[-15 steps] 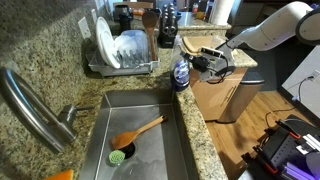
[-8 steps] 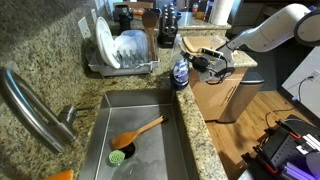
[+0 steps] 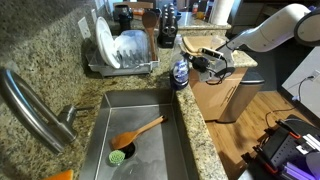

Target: Move the dish soap closer to the sink

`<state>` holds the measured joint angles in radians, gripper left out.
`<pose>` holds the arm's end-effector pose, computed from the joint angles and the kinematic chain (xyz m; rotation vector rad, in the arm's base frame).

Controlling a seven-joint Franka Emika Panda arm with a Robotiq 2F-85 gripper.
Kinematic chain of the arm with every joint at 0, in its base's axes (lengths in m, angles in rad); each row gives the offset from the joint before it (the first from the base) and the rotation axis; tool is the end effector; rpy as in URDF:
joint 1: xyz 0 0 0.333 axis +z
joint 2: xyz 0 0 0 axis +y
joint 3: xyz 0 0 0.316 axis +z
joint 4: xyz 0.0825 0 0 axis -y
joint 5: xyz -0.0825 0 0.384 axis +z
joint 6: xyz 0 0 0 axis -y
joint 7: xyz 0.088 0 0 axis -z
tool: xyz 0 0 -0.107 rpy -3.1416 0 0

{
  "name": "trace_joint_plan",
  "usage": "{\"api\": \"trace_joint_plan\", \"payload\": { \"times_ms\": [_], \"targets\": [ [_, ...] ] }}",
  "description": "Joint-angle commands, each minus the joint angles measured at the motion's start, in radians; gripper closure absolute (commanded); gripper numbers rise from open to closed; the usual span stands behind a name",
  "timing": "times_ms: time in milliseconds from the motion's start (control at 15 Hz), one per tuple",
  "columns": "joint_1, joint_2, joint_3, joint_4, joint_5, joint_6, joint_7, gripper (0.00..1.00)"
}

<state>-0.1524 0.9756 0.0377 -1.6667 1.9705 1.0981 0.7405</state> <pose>0.6364 0.0476 0.1476 -0.5603 0.8618 1.3911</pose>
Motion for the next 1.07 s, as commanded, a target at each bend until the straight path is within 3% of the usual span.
{"api": "trace_joint_plan", "payload": {
  "times_ms": [0,467,533,600,933,1000],
  "targets": [
    [-0.007,0.003,0.007,0.003,-0.007,0.003,-0.002,0.64],
    [-0.007,0.003,0.007,0.003,-0.007,0.003,-0.002,0.64],
    [-0.007,0.003,0.007,0.003,-0.007,0.003,-0.002,0.39],
    [-0.010,-0.005,0.010,-0.010,0.004,0.021,0.032,0.38],
    [-0.020,-0.012,-0.002,-0.028,0.011,0.048,0.091,0.04],
    [-0.022,-0.015,-0.005,-0.034,0.012,0.057,0.096,0.01]
  ]
}}
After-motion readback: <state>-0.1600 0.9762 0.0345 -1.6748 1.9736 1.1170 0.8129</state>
